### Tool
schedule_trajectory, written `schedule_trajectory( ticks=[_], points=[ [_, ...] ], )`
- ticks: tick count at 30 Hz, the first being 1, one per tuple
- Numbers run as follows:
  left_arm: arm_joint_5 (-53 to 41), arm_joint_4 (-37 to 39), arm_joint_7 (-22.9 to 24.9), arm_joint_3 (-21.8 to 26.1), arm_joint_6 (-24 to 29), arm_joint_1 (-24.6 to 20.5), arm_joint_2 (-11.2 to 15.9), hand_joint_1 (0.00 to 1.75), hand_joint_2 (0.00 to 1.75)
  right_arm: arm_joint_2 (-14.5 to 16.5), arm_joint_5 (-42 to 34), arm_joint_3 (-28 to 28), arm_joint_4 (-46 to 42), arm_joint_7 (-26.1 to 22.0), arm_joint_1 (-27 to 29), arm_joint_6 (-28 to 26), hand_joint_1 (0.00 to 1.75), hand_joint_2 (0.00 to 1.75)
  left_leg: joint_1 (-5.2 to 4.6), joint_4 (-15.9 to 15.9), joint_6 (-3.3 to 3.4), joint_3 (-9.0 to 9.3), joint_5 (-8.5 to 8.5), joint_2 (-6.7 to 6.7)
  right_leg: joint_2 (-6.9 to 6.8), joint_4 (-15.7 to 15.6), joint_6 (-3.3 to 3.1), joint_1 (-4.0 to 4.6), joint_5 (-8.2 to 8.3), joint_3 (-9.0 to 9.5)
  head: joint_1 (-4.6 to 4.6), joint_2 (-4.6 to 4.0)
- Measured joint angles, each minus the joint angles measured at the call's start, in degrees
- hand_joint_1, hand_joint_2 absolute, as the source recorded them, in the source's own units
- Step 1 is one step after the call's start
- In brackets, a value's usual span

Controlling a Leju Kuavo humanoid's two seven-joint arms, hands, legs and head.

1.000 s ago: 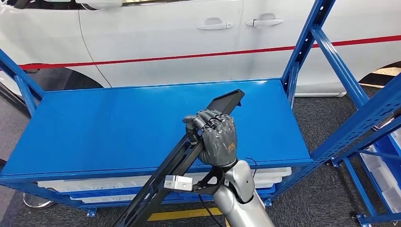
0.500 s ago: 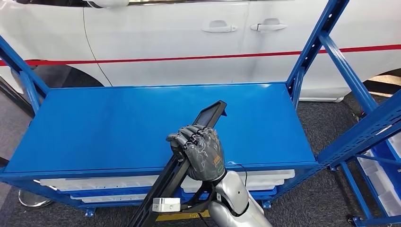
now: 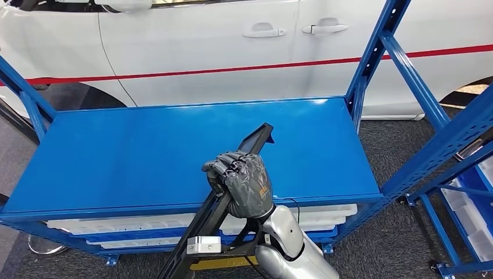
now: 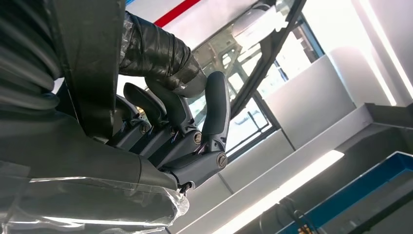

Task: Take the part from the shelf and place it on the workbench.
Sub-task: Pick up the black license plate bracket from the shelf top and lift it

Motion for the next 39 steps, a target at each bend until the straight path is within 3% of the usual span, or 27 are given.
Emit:
schedule_trajectory(
  ticks=[2,3,4,5,8,9,12,13,14,17,18,19,20,23,25,28,29,30,32,33,34,36,37,39],
  points=[
    [0.03,0.00,0.08,0.00,0.02,0.01,0.04,0.00,1.75,0.01,-0.15,0.30,0.45,0.01,-0.27,0.04,1.75,1.75,0.10,7.05,-0.38,-2.50,-3.92,0.02,-0.17,0.05,-0.26,0.08,0.40,-0.61,0.00,0.00],
    [0.04,0.00,0.11,0.01,0.02,0.03,0.07,0.00,1.75,0.01,-0.17,0.39,0.66,0.01,-0.29,0.04,1.75,1.75,0.11,9.11,-0.46,-3.02,-4.66,0.02,-0.24,0.14,-0.27,0.12,0.60,-0.95,0.00,0.00],
    [0.04,0.00,0.14,0.01,0.03,0.04,0.10,0.00,1.75,0.01,-0.19,0.45,0.85,0.01,-0.31,0.04,1.75,1.75,0.11,9.21,-0.45,-2.60,-4.36,0.02,-0.27,0.26,-0.23,0.14,0.81,-1.32,0.00,0.00],
    [0.05,0.00,0.15,0.02,0.03,0.04,0.14,0.00,1.75,0.01,-0.19,0.52,0.98,0.02,-0.35,0.05,1.75,1.75,0.10,7.17,-0.36,-1.12,-3.17,0.02,-0.27,0.40,-0.16,0.15,1.03,-1.65,-0.01,0.00],
    [0.07,0.00,0.14,0.02,0.06,-0.18,0.26,0.00,1.75,0.01,-0.19,0.64,1.12,0.02,-0.56,0.05,1.75,1.75,-0.15,-3.89,0.39,5.31,0.61,-0.01,-0.24,0.72,0.44,0.21,1.74,-2.29,0.01,0.00],
    [0.07,0.00,0.14,0.02,0.07,-0.25,0.29,0.00,1.75,0.02,-0.21,0.67,1.13,0.02,-0.66,0.05,1.75,1.75,-0.33,-5.81,0.66,6.21,1.05,-0.03,-0.25,0.71,0.80,0.21,2.04,-2.38,0.01,0.00],
    [0.57,0.00,0.07,0.06,0.46,-0.21,0.37,0.00,1.75,0.03,-1.42,0.79,1.32,0.01,-0.95,0.56,1.75,1.75,-0.52,-6.58,1.50,5.96,2.09,0.00,-0.22,0.34,1.92,0.09,2.97,-2.47,0.02,0.00],
    [0.99,0.00,-0.02,0.10,0.68,-0.21,0.40,0.00,1.75,0.05,-2.27,0.83,1.54,-0.02,-1.11,0.88,1.75,1.75,-0.39,-6.90,1.87,5.77,2.75,0.10,-0.13,0.72,2.22,0.11,2.40,-2.74,0.03,0.00],
    [1.45,0.00,-0.12,0.16,0.88,-0.26,0.41,0.00,1.75,0.12,-3.09,0.85,1.94,-0.04,-1.38,1.15,1.75,1.75,-0.25,-7.22,2.25,5.41,3.49,0.22,-0.02,2.07,2.44,0.16,0.82,-3.34,0.04,0.00],
    [1.94,0.00,-0.20,0.38,1.11,-0.49,0.55,0.00,1.75,0.72,-4.28,0.89,4.36,-0.06,-2.39,0.95,1.75,1.75,-0.23,-7.43,2.88,3.35,5.38,0.46,0.14,11.58,2.86,0.11,-6.88,-6.21,0.05,0.00],
    [1.81,0.00,-0.08,0.42,1.16,-0.53,0.64,0.00,1.75,0.93,-4.50,0.89,5.44,-0.06,-2.75,0.69,1.75,1.75,-0.27,-7.33,2.87,2.58,5.86,0.49,0.13,14.31,2.97,0.02,-8.17,-6.59,0.06,0.00],
    [1.67,0.00,0.08,0.44,1.20,-0.57,0.74,0.00,1.75,1.10,-4.85,0.89,6.46,-0.11,-3.15,0.43,1.75,1.75,-0.28,-7.16,2.83,1.79,6.32,0.51,0.12,15.35,3.05,-0.07,-8.26,-6.13,0.06,0.00],
    [1.57,0.00,0.21,0.44,1.24,-0.65,0.84,0.00,1.75,1.22,-5.27,0.85,7.35,-0.25,-3.61,0.20,1.75,1.75,-0.28,-6.90,2.73,0.99,6.73,0.52,0.11,14.35,3.06,-0.14,-7.42,-4.64,0.06,0.00],
    [1.57,0.00,0.38,0.44,1.31,-1.05,1.02,0.00,1.75,1.80,-6.25,0.04,8.95,-1.36,-5.03,-0.13,1.75,1.75,-0.29,-5.79,2.07,-1.08,7.64,0.49,0.12,4.08,2.62,-0.06,-4.79,2.93,0.04,0.00],
    [1.67,0.00,0.40,0.44,1.54,-1.46,1.19,0.00,1.75,2.19,-6.45,-1.35,9.45,-2.36,-5.63,-0.32,1.75,1.75,-0.39,-5.45,1.38,-1.68,8.31,0.46,0.18,0.59,2.06,0.24,-4.64,4.79,0.03,0.00],
    [1.72,0.00,0.51,0.43,1.94,-1.93,1.60,0.00,1.75,2.48,-6.49,-3.51,9.75,-3.37,-5.94,-0.54,1.75,1.75,-0.24,-5.33,0.27,-2.20,8.85,0.33,0.08,0.09,0.80,0.34,-3.31,3.95,0.04,0.00],
    [1.70,0.00,0.62,0.43,2.02,-2.00,1.77,0.00,1.75,2.68,-6.33,-4.04,9.81,-3.59,-5.99,-0.57,1.75,1.75,-0.13,-4.35,-0.05,-2.70,7.52,0.29,0.00,-0.12,0.27,0.26,-2.65,3.47,0.03,0.00],
    [1.69,0.00,0.78,0.42,2.07,-2.10,1.97,0.00,1.75,2.93,-6.05,-4.51,9.89,-3.78,-6.02,-0.60,1.75,1.75,-0.02,-2.20,-0.32,-3.47,5.16,0.26,-0.07,-0.31,-0.17,0.14,-1.93,2.82,-0.01,0.00],
    [1.62,0.00,1.14,0.42,2.09,-2.47,2.32,0.00,1.75,3.39,-4.99,-5.50,10.14,-4.14,-6.06,-0.64,1.75,1.75,0.11,4.68,-0.76,-5.34,-0.67,0.27,-0.13,-0.33,-0.62,0.18,-0.54,1.20,-0.05,0.00],
    [1.55,0.00,1.28,0.42,2.08,-2.71,2.47,0.00,1.75,3.55,-4.33,-5.99,10.29,-4.34,-6.04,-0.64,1.75,1.75,0.13,7.97,-0.93,-5.86,-2.38,0.27,-0.18,-0.31,-0.65,0.24,0.12,0.29,-0.05,0.00],
    [1.44,0.00,1.40,0.42,2.03,-2.93,2.61,0.00,1.75,3.66,-3.60,-6.50,10.46,-4.61,-6.02,-0.64,1.75,1.75,0.14,9.94,-1.03,-5.69,-2.72,0.27,-0.22,-0.28,-0.62,0.29,0.79,-0.62,-0.04,0.00],
    [1.18,0.00,1.65,0.39,1.89,-3.29,2.89,0.00,1.75,3.96,-2.52,-7.50,10.72,-5.22,-6.00,-0.66,1.75,1.75,0.14,8.96,-1.02,-2.89,-0.41,0.28,-0.27,-0.17,-0.50,0.35,2.09,-2.39,-0.05,0.00],
    [0.99,0.00,1.82,0.34,1.80,-3.51,3.03,0.00,1.75,4.16,-2.13,-8.08,10.79,-5.54,-6.00,-0.66,1.75,1.75,0.13,6.11,-0.89,-0.28,1.11,0.27,-0.25,-0.09,-0.37,0.37,2.73,-3.18,-0.05,0.00],
    [0.65,0.00,2.10,0.13,1.67,-4.19,3.20,0.00,1.75,4.72,-1.51,-9.35,10.80,-5.93,-6.01,-0.67,1.75,1.75,-0.04,-1.72,-0.41,5.41,1.38,0.19,-0.23,0.10,0.08,0.44,3.88,-4.34,-0.05,0.00]
  ],
)
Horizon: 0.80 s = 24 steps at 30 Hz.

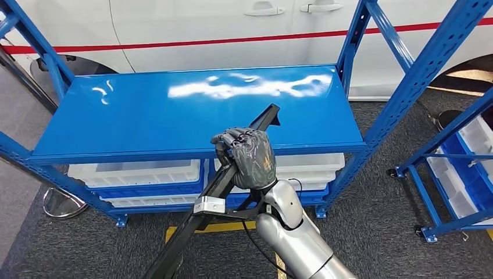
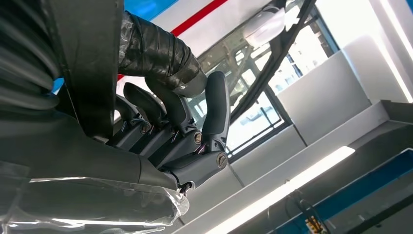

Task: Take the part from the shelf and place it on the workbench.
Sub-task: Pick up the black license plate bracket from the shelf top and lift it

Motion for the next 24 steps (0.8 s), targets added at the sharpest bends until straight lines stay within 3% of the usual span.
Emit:
schedule_trajectory(
  ticks=[2,4,5,6,7,9,10,11,12,14,16,17,19,21,24],
  points=[
    [-0.16,0.00,0.04,-0.20,-0.20,-0.70,0.04,0.00,1.75,0.49,0.79,-1.19,-0.14,-0.15,0.00,-0.03,1.75,1.75,-0.36,-4.82,0.63,2.67,-1.27,-0.12,-0.09,-0.15,0.67,0.02,1.13,-0.38,0.00,0.00],
    [-0.33,0.00,-0.02,-0.36,-0.54,-1.03,0.03,0.00,1.75,0.74,1.39,-2.05,-0.45,-0.14,0.10,-0.07,1.75,1.75,-0.41,-5.60,1.40,2.39,-0.60,-0.03,-0.11,-0.61,1.40,-0.02,2.10,-0.42,-0.01,0.00],
    [-0.45,0.00,-0.03,-0.49,-0.71,-1.16,0.02,0.00,1.75,0.81,1.50,-2.46,-0.67,-0.14,0.16,-0.08,1.75,1.75,-0.29,-5.77,1.86,2.07,0.07,0.12,0.00,-0.39,1.72,-0.05,1.60,-0.69,0.00,0.00],
    [-0.58,0.00,-0.05,-0.64,-0.84,-1.31,-0.01,0.00,1.75,0.83,1.55,-2.87,-0.92,-0.13,0.23,-0.09,1.75,1.75,-0.13,-5.95,2.36,1.55,0.86,0.28,0.11,0.70,1.98,-0.07,-0.06,-1.21,0.01,0.00],
    [-0.68,0.00,-0.08,-0.79,-0.92,-1.48,-0.04,0.00,1.75,0.84,1.53,-3.25,-1.14,-0.12,0.28,-0.09,1.75,1.75,0.01,-6.05,2.76,0.88,1.65,0.44,0.22,3.00,2.19,-0.11,-2.77,-2.00,0.02,0.00],
    [-0.75,0.00,-0.15,-1.03,-0.99,-1.72,-0.09,0.00,1.75,0.84,1.46,-3.75,-1.44,-0.10,0.45,-0.10,1.75,1.75,-0.08,-5.96,3.15,-0.79,3.01,0.54,0.28,10.04,2.52,-0.19,-8.41,-3.74,0.03,0.00],
    [-0.75,0.00,-0.17,-1.10,-0.99,-1.75,-0.10,0.00,1.75,0.83,1.42,-3.94,-1.52,-0.09,0.60,-0.10,1.75,1.75,-0.11,-5.85,3.12,-1.69,3.65,0.58,0.28,13.31,2.65,-0.22,-9.54,-4.15,0.03,0.00],
    [-0.75,0.00,-0.16,-1.13,-0.99,-1.75,-0.11,0.00,1.75,0.83,1.39,-4.08,-1.58,-0.09,0.77,-0.10,1.75,1.75,-0.13,-5.68,3.04,-2.61,4.24,0.63,0.28,15.14,2.72,-0.25,-9.23,-3.85,0.03,0.00],
    [-0.75,0.00,-0.14,-1.15,-0.99,-1.75,-0.11,0.00,1.75,0.83,1.35,-4.19,-1.67,-0.09,0.92,-0.10,1.75,1.75,-0.13,-5.45,2.93,-3.53,4.76,0.68,0.28,15.09,2.71,-0.29,-7.98,-2.62,0.03,0.00],
    [-0.76,0.00,0.04,-1.19,-0.99,-1.76,-0.11,0.00,1.75,0.85,1.27,-4.25,-1.99,-0.10,1.04,-0.10,1.75,1.75,-0.15,-4.84,2.60,-5.13,5.55,0.72,0.29,9.47,2.40,-0.33,-5.96,2.53,0.02,0.00],
    [-0.77,0.00,0.36,-1.28,-0.99,-1.73,-0.10,0.00,1.75,0.94,1.18,-4.25,-2.44,-0.14,1.05,-0.11,1.75,1.75,-0.26,-4.32,2.07,-6.11,6.20,0.71,0.36,2.43,1.92,-0.11,-6.72,7.40,0.02,0.00],
    [-0.75,0.00,0.55,-1.32,-0.96,-1.69,-0.10,0.00,1.75,0.98,1.15,-4.25,-2.60,-0.15,1.04,-0.13,1.75,1.75,-0.30,-4.26,1.73,-6.37,6.59,0.71,0.39,0.49,1.69,0.06,-7.33,8.48,0.02,0.00],
    [-0.64,0.00,0.96,-1.35,-0.87,-1.51,-0.08,0.00,1.75,1.02,1.12,-4.25,-2.70,-0.16,1.14,-0.16,1.75,1.75,-0.27,-4.49,1.00,-6.68,7.31,0.66,0.33,-0.52,1.05,0.12,-6.82,8.38,0.02,0.00],
    [-0.47,0.00,1.19,-1.35,-0.78,-1.17,-0.03,0.00,1.75,1.09,1.19,-4.25,-2.70,-0.21,1.26,-0.16,1.75,1.75,-0.10,-3.31,0.36,-7.60,5.60,0.55,0.17,-1.08,0.13,-0.12,-5.61,7.65,0.01,0.00],
    [-0.18,0.00,1.22,-1.35,-0.73,-0.76,0.02,0.00,1.75,1.32,1.24,-4.25,-2.69,-0.34,1.37,-0.15,1.75,1.75,0.17,5.76,-0.34,-10.63,-1.77,0.50,0.01,-1.24,-0.64,-0.21,-3.88,5.74,0.00,0.00]
  ],
)
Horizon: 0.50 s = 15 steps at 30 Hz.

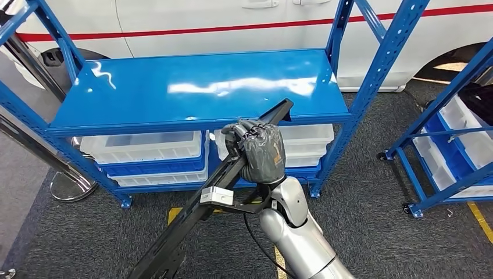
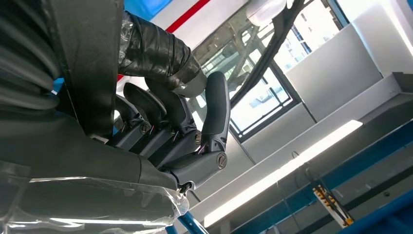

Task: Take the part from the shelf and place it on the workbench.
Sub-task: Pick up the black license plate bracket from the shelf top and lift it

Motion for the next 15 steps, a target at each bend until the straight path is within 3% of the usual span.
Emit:
schedule_trajectory(
  ticks=[1,2,3,5,7,9,11,13,15],
  points=[
    [0.06,0.00,0.00,0.00,0.01,0.05,0.01,0.00,1.75,0.04,0.00,0.00,0.01,-0.01,0.09,0.00,1.75,1.75,0.07,3.28,-0.19,-0.65,-1.42,0.00,-0.03,0.06,0.03,0.01,0.54,-0.77,0.00,0.00],
    [0.10,0.00,0.00,0.00,0.01,0.08,0.01,0.00,1.75,0.05,-0.01,0.00,0.01,-0.02,0.19,0.00,1.75,1.75,0.13,5.15,-0.35,-0.57,-1.59,0.01,-0.06,0.16,0.11,0.00,1.06,-1.54,0.00,0.00],
    [0.14,0.00,0.00,0.00,0.02,0.09,0.02,0.00,1.75,0.05,-0.02,0.00,0.01,-0.04,0.29,0.00,1.75,1.75,0.23,5.01,-0.47,0.49,-0.61,0.01,-0.08,0.27,0.25,-0.05,1.57,-2.30,0.00,0.00],
    [0.21,0.00,-0.03,0.00,0.02,0.05,0.04,0.00,1.75,0.07,-0.07,0.00,0.00,-0.17,0.39,-0.01,1.75,1.75,0.53,-0.88,-0.66,5.24,2.19,0.01,-0.06,0.50,0.72,-0.16,2.44,-3.53,0.00,0.00],
    [0.24,0.00,-0.09,0.00,0.02,-0.04,0.04,0.00,1.75,0.15,-0.02,0.00,-0.03,-0.33,0.38,-0.02,1.75,1.75,0.43,-8.23,-0.43,10.07,2.73,-0.21,-0.06,0.64,1.39,-0.10,3.29,-4.33,-0.01,0.00],
    [0.24,0.00,-0.15,0.00,0.02,-0.03,0.03,0.00,1.75,0.27,0.11,0.00,-0.05,-0.48,0.38,-0.02,1.75,1.75,0.09,-10.94,0.16,11.51,2.40,-0.49,-0.09,0.48,2.02,-0.01,4.25,-4.60,0.00,0.00],
    [0.24,0.00,-0.16,0.01,0.02,0.00,-0.01,0.00,1.75,0.30,0.22,0.00,-0.05,-0.57,0.39,-0.02,1.75,1.75,0.17,-11.12,1.04,10.89,3.23,-0.39,0.04,0.43,2.67,-0.03,4.58,-4.85,0.02,0.00],
    [0.23,0.00,-0.18,0.02,0.02,-0.16,-0.07,0.00,1.75,0.27,0.42,0.00,-0.05,-0.58,0.39,-0.02,1.75,1.75,0.26,-11.34,2.21,9.99,4.29,-0.11,0.21,3.30,3.13,-0.10,1.37,-6.10,0.07,0.00],
    [0.20,0.00,-0.20,0.02,0.01,-0.33,-0.10,0.00,1.75,0.24,0.88,0.00,-0.07,-0.57,0.44,-0.02,1.75,1.75,-0.02,-11.22,3.00,8.72,5.31,0.05,0.26,10.44,3.23,-0.20,-4.30,-8.23,0.10,0.00]
  ],
)
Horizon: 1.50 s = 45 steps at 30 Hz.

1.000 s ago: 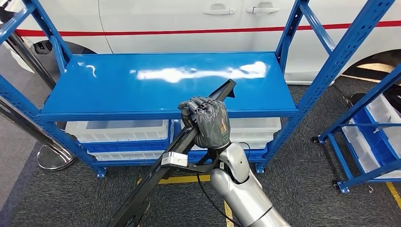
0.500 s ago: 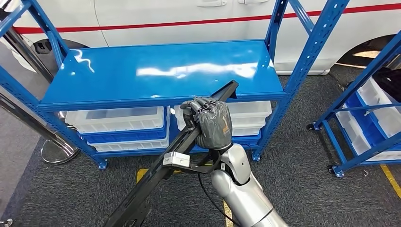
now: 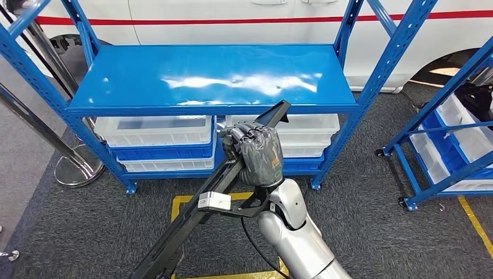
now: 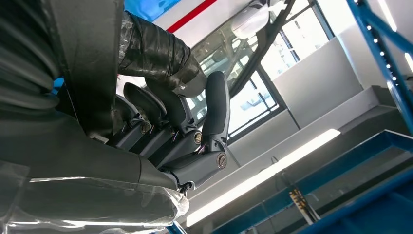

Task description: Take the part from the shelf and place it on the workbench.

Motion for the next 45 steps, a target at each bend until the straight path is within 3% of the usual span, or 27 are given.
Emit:
schedule_trajectory(
  ticks=[2,3,5,7,9,11,12,14,16,17,18,20,21,23,24,26,27,29,31,32,34,35,37,39,42,43,45],
  points=[
    [-0.05,0.00,0.01,0.00,-0.02,-0.05,0.00,0.00,1.75,-0.10,0.51,0.00,0.01,0.09,0.11,0.00,1.75,1.75,-0.40,0.29,0.25,-1.55,0.97,0.07,0.01,5.99,-0.13,0.02,-2.40,-0.96,-0.01,0.00],
    [-0.09,0.00,0.02,0.00,-0.02,-0.08,0.00,0.00,1.75,-0.15,0.75,0.00,0.00,0.17,0.15,0.00,1.75,1.75,-0.60,0.48,0.29,-2.36,1.43,0.08,0.02,6.47,-0.37,0.11,-1.75,-0.17,-0.01,0.00],
    [-0.16,0.00,0.02,0.00,-0.03,-0.21,-0.08,0.00,1.75,-0.21,1.08,0.00,-0.11,0.33,0.18,0.00,1.75,1.75,-1.01,0.86,0.32,-3.80,2.30,0.03,0.07,1.71,-1.45,0.53,0.90,4.37,-0.02,0.00],
    [-0.19,0.00,0.02,-0.02,-0.03,-0.36,-0.33,0.00,1.75,-0.16,1.32,0.00,-0.48,0.38,0.16,-0.01,1.75,1.75,-1.29,1.03,0.06,-4.72,3.14,-0.01,0.05,-6.00,-2.73,1.04,1.20,9.80,-0.05,0.00],
    [-0.20,0.00,0.00,-0.03,-0.04,-0.55,-0.55,0.00,1.75,-0.09,1.40,-0.02,-0.84,0.38,0.14,-0.03,1.75,1.75,-1.11,0.77,-0.52,-5.00,4.08,0.03,0.06,-9.89,-3.10,1.46,0.75,11.89,-0.05,0.00],
    [-0.20,0.00,0.00,-0.02,-0.08,-0.63,-0.63,0.00,1.75,-0.08,1.42,-0.05,-0.92,0.39,0.11,-0.04,1.75,1.75,-0.89,0.39,-1.15,-5.14,4.69,-0.04,-0.07,-11.02,-3.00,1.44,2.03,11.66,-0.02,0.00],
    [-0.20,0.00,0.00,-0.02,-0.10,-0.60,-0.67,0.00,1.75,-0.08,1.45,-0.07,-0.93,0.39,0.11,-0.03,1.75,1.75,-0.89,0.84,-1.47,-5.50,3.84,-0.13,-0.20,-11.60,-3.15,1.24,2.76,11.41,-0.03,0.00],
    [-0.20,0.00,0.01,-0.02,-0.12,-0.58,-0.67,0.00,1.75,-0.07,1.51,-0.07,-0.96,0.39,0.13,-0.02,1.75,1.75,-0.68,5.06,-2.12,-6.87,-1.00,-0.29,-0.46,-12.27,-3.44,0.77,4.35,10.33,-0.03,0.00],
    [-0.20,0.00,0.02,-0.02,-0.12,-0.59,-0.67,0.00,1.75,-0.06,1.54,-0.07,-0.97,0.42,0.17,-0.02,1.75,1.75,-0.21,12.18,-2.86,-8.31,-6.05,-0.29,-0.51,-12.19,-3.53,0.61,5.68,8.62,-0.04,0.00],
    [-0.18,0.00,0.02,-0.02,-0.12,-0.60,-0.66,0.00,1.75,-0.06,1.56,-0.07,-0.97,0.47,0.20,-0.02,1.75,1.75,0.06,14.93,-3.22,-8.47,-6.76,-0.28,-0.56,-12.00,-3.38,0.50,6.29,7.68,-0.05,0.00],
    [-0.15,0.00,0.02,-0.02,-0.12,-0.59,-0.64,0.00,1.75,-0.06,1.58,-0.07,-0.97,0.53,0.21,-0.02,1.75,1.75,0.32,16.25,-3.57,-7.98,-6.16,-0.28,-0.60,-11.74,-3.17,0.35,6.87,6.67,-0.05,0.00],
    [-0.07,0.00,0.02,-0.02,-0.13,-0.62,-0.62,0.00,1.75,-0.06,1.61,-0.07,-0.97,0.69,0.21,-0.02,1.75,1.75,0.87,13.33,-4.24,-4.38,-2.89,-0.26,-0.64,-10.88,-2.54,-0.09,7.87,4.58,-0.04,0.00],
    [-0.05,0.00,0.02,-0.02,-0.14,-0.69,-0.63,0.00,1.75,-0.05,1.61,-0.07,-0.99,0.73,0.20,-0.02,1.75,1.75,1.04,9.59,-4.59,-1.55,-2.36,-0.28,-0.63,-10.34,-2.13,-0.24,8.29,3.59,-0.07,0.00],
    [-0.04,0.00,0.01,-0.02,-0.16,-0.80,-0.66,0.00,1.75,-0.05,1.65,-0.08,-1.03,0.78,0.20,-0.02,1.75,1.75,0.95,2.72,-4.36,2.83,-3.42,-0.49,-0.61,-9.46,-1.28,-0.31,9.15,2.27,-0.07,0.00],
    [-0.05,0.00,0.02,-0.02,-0.17,-0.84,-0.68,0.00,1.75,-0.05,1.69,-0.08,-1.05,0.79,0.20,-0.02,1.75,1.75,0.73,1.13,-3.98,3.62,-4.26,-0.62,-0.61,-9.35,-0.89,-0.22,9.66,2.00,-0.07,0.00],
    [-0.06,0.00,0.03,-0.02,-0.20,-0.79,-0.68,0.00,1.75,-0.08,1.74,-0.11,-1.04,0.81,0.24,-0.02,1.75,1.75,0.62,0.92,-2.73,2.96,-3.77,-0.64,-0.57,-9.53,-0.13,-0.24,10.52,1.83,-0.04,0.00],
    [-0.07,0.00,0.05,-0.02,-0.22,-0.81,-0.68,0.00,1.75,-0.11,1.77,-0.16,-1.04,0.83,0.25,-0.02,1.75,1.75,0.61,0.95,-2.07,2.50,-3.20,-0.54,-0.52,-9.15,0.19,-0.33,9.76,1.45,-0.03,0.00],
    [-0.09,0.00,0.09,-0.02,-0.26,-0.89,-0.68,0.00,1.75,-0.17,1.92,-0.26,-1.03,0.86,0.27,-0.02,1.75,1.75,0.65,0.85,-0.85,1.15,-1.70,-0.26,-0.38,-5.47,0.55,-0.57,4.92,0.04,-0.01,0.00],
    [-0.13,0.00,0.11,-0.02,-0.28,-0.94,-0.68,0.00,1.75,-0.21,2.10,-0.30,-1.03,0.86,0.30,-0.02,1.75,1.75,0.39,0.93,-0.34,-0.56,-0.22,-0.15,-0.21,1.48,0.71,-0.59,-0.87,-1.58,-0.02,0.00],
    [-0.14,0.00,0.11,-0.02,-0.29,-0.93,-0.68,0.00,1.75,-0.23,2.14,-0.31,-1.02,0.86,0.34,-0.02,1.75,1.75,0.23,0.98,-0.29,-1.53,0.51,-0.12,-0.14,4.70,0.73,-0.57,-2.09,-1.88,-0.02,0.00],
    [-0.14,0.00,0.12,-0.02,-0.30,-0.93,-0.68,0.00,1.75,-0.26,2.16,-0.33,-1.02,0.85,0.42,-0.02,1.75,1.75,-0.08,1.08,-0.34,-3.51,1.95,-0.08,-0.07,6.73,0.48,-0.51,-0.68,-0.26,-0.02,0.00],
    [-0.14,0.00,0.13,-0.02,-0.30,-0.95,-0.68,0.00,1.75,-0.26,2.16,-0.33,-1.03,0.82,0.43,-0.02,1.75,1.75,-0.22,1.10,-0.42,-4.50,2.73,-0.09,-0.05,5.07,0.12,-0.39,0.74,2.04,-0.02,0.00],
    [-0.14,0.00,0.13,-0.03,-0.29,-1.02,-0.75,0.00,1.75,-0.14,2.16,-0.33,-1.16,0.75,0.34,-0.03,1.75,1.75,-0.38,1.16,-0.76,-5.87,4.03,-0.12,0.03,-2.68,-0.91,0.07,0.95,8.68,-0.04,0.00],
    [-0.14,0.00,0.11,-0.03,-0.30,-1.11,-0.82,0.00,1.75,-0.02,2.16,-0.33,-1.37,0.68,0.20,-0.04,1.75,1.75,-0.27,0.83,-1.37,-6.37,5.31,-0.11,0.09,-8.78,-1.52,0.65,-0.50,12.92,-0.04,0.00],
    [-0.14,0.00,0.11,-0.02,-0.30,-1.13,-0.83,0.00,1.75,0.02,2.16,-0.33,-1.39,0.64,0.14,-0.03,1.75,1.75,-0.04,0.17,-2.47,-6.80,6.42,-0.15,-0.08,-10.74,-2.25,0.79,0.82,12.64,0.00,0.00],
    [-0.13,0.00,0.12,-0.02,-0.29,-1.07,-0.83,0.00,1.75,0.04,2.15,-0.33,-1.36,0.63,0.14,-0.03,1.75,1.75,-0.03,1.03,-2.75,-7.31,5.03,-0.21,-0.22,-11.05,-2.69,0.63,1.62,12.07,-0.03,0.00],
    [-0.10,0.00,0.14,-0.02,-0.27,-0.98,-0.83,0.00,1.75,0.08,2.16,-0.33,-1.32,0.60,0.13,-0.01,1.75,1.75,0.07,6.21,-3.13,-8.95,-0.78,-0.28,-0.46,-11.21,-3.37,0.51,3.30,10.39,-0.04,0.00]
  ],
)
